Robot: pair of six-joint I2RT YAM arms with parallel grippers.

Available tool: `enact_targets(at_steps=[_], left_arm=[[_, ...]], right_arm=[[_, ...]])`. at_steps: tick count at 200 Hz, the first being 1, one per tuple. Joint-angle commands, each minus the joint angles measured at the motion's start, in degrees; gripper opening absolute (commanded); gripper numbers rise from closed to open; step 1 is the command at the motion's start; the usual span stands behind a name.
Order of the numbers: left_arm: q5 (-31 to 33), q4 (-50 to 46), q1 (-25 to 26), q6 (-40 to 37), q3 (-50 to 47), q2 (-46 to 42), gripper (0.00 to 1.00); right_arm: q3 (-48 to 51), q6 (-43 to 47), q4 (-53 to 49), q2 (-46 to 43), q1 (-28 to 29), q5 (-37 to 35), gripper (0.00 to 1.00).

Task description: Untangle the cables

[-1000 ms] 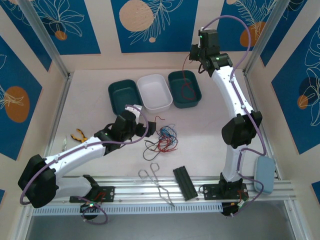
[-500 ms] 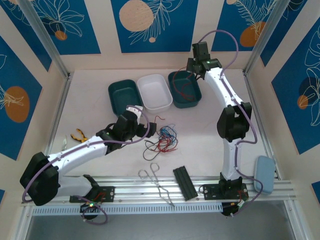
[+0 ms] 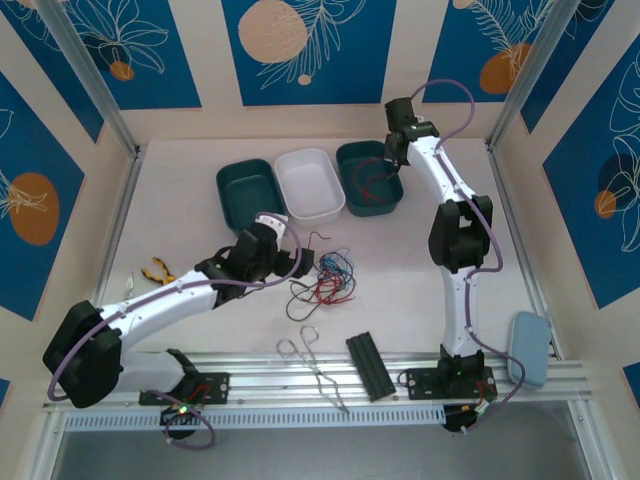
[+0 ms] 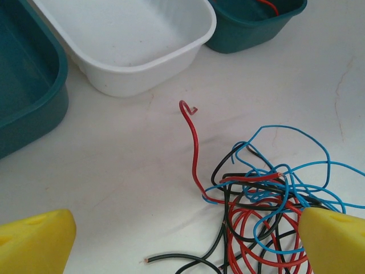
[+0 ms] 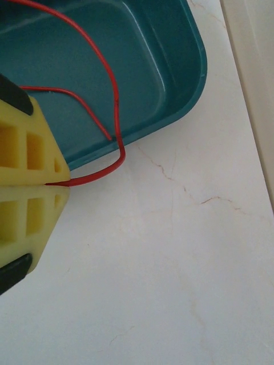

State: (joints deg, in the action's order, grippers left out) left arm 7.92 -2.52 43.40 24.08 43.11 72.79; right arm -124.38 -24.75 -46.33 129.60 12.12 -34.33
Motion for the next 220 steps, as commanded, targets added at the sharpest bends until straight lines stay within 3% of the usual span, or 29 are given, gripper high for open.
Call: enact_targets(at_steps=[1,136,187,220], left_arm=[[-1.05,-1.03,0.02,0.44,1.89,0.72,1.00],[-1.33,-0.96,-0.15,1.19,1.71,0.94,1.00],[-1.66,-0.99,-0.22,1.74,1.79,0.75,1.00],[-2.30,-0.90,-0.16,2.27,2.25,1.06,1.00]], right_arm=[[0.50,0.05,0.33,0.89,1.70,-1.35,0.00],[5.37,0.23,0.92,4.43,4.95,1.34,0.00],[7.24,1.63,0.20,-1.07,5.02,1.26,0.45],[9.05,0.94,-1.05,-6.95,4.85,1.94,0.54]])
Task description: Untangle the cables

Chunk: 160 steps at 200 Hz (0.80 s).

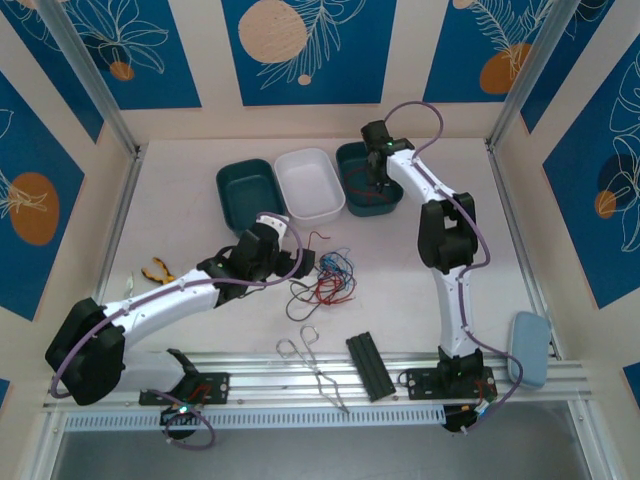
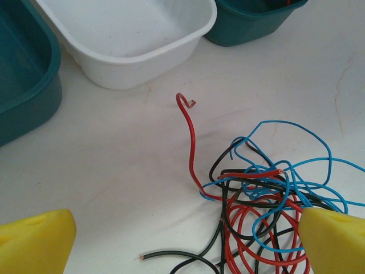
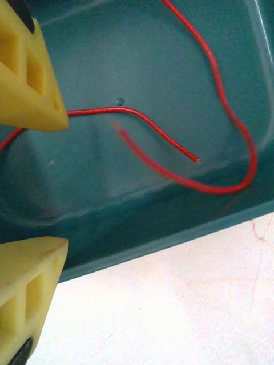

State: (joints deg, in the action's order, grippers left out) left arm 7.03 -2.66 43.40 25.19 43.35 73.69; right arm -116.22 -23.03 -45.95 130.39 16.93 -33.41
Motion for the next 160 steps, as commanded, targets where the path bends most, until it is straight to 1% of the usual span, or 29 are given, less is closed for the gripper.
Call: enact_targets(at_steps=[1,44,70,94,114,137,160], left_arm=[[-1.45,-0.82,-0.16,1.16,2.09,0.15,1.00],[-1.50,-1.86,-0.45,2.68,3.68,1.55,1.00],[-2.37,-3.44,-0.87,3.68,5.43,3.54,0.95],[-3.95,-4.70,-1.66,4.49,7.61,6.26,0.91],[-6.50,-4.88,-2.88,5.82,9.00,9.03,0.84],[-11.05,-2.93,-4.59,7.04,9.76,12.49,0.76],[-13.84,-0.82,-5.97,8.08,10.48,15.64,0.66]], right_arm=[[0.95,-0.79,-1.42,-7.93,0.08,1.09,0.54],[7.46,-2.26,-2.13,-17.91,0.65,4.27,0.60],[14.63,-2.68,-1.22,-25.82,2.01,7.08,0.63],[22.10,-3.66,-0.25,-33.09,3.44,11.79,0.67],[28.59,-5.39,1.06,-38.49,4.72,15.84,0.69],[34.53,-9.30,1.24,-42.79,5.91,17.98,0.73],[40.05,-13.07,3.38,-46.24,6.60,20.38,0.76]])
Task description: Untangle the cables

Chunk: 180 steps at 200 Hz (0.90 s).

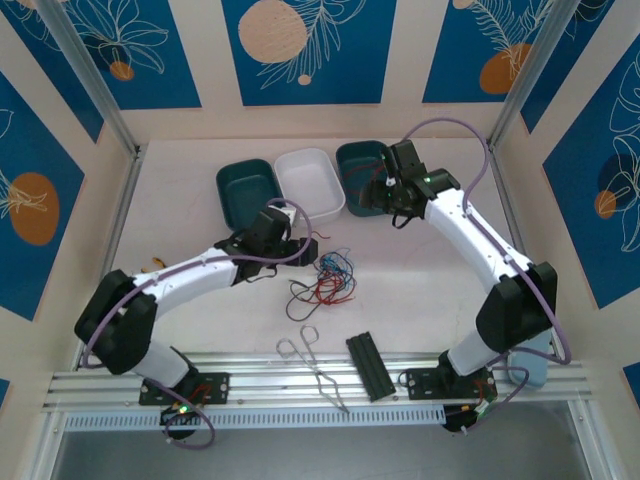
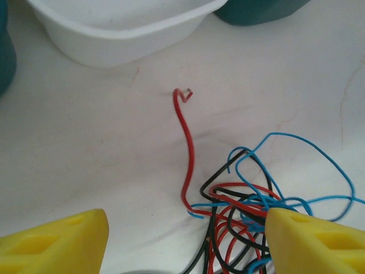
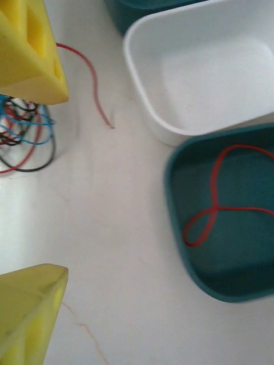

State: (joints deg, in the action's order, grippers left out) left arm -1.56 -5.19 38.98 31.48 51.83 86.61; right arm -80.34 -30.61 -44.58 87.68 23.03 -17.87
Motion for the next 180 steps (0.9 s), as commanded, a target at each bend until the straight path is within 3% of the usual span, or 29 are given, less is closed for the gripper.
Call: enact_targets(at_steps=[1,75,95,111,127,180], left_arm=[[-5.32,1.83,-1.59,1.85,2.02,2.84,0.66],[-7.98,5.02,-2.29,-0.30,6.33,10.66,0.46],[-8.66,4.55,-2.26,-2.06,7.90,11.74,0.30],[-8.25,3.49,-2.28,-3.90,8.73,10.83,0.11],[-7.67,2.85,-2.25,-6.78,8.94,8.40,0.00],[-14.05,0.37,-2.31,-21.54,9.25,-0.53,0.00]], right_arm=[[4.41,-5.59,2.20,-3.68,0.56,4.94,0.76],[9.40,-8.23,7.09,-4.82,1.77,8.02,0.85],[10.21,-8.44,8.57,-4.80,1.68,8.44,0.85],[10.33,-9.05,8.64,-4.63,1.20,8.29,0.84],[10.85,-9.50,8.95,-4.96,0.58,7.95,0.83],[19.57,-2.47,22.67,-12.43,0.09,12.85,0.78]])
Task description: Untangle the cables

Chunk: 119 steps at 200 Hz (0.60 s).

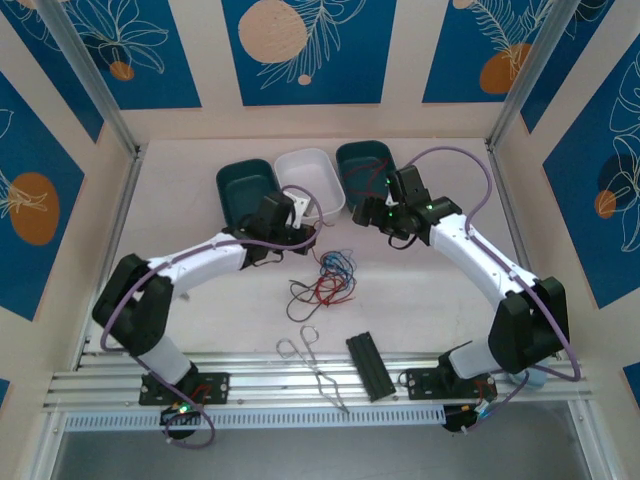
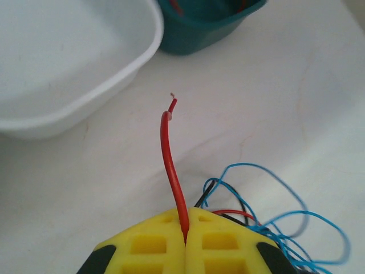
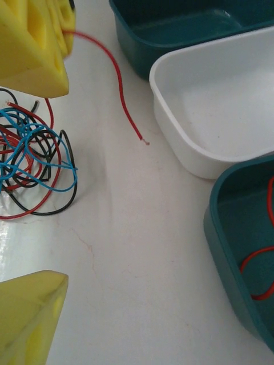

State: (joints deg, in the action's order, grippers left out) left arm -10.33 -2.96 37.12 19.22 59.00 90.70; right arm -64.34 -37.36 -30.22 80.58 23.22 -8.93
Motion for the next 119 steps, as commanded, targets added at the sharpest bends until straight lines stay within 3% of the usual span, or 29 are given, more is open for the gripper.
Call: enact_targets(at_steps=[1,41,93,119], left_arm=[[-5.52,-1.91,-0.46,-9.55,2.08,-4.81,0.00],[-10.67,-4.30,-0.47,-16.87,2.98,-9.19,0.00],[-8.31,-13.39,-0.40,-16.91,11.68,-10.45,0.00],[-10.42,-17.81,-0.45,-16.08,16.40,-10.02,0.00]], right_arm=[[3.85,4.48,8.72,-5.51,-0.11,4.00,0.78],[10.75,11.50,18.07,-12.58,0.07,7.77,0.74],[13.89,16.22,22.28,-16.87,2.43,13.71,0.70],[15.15,17.60,24.73,-17.86,4.24,14.57,0.68]])
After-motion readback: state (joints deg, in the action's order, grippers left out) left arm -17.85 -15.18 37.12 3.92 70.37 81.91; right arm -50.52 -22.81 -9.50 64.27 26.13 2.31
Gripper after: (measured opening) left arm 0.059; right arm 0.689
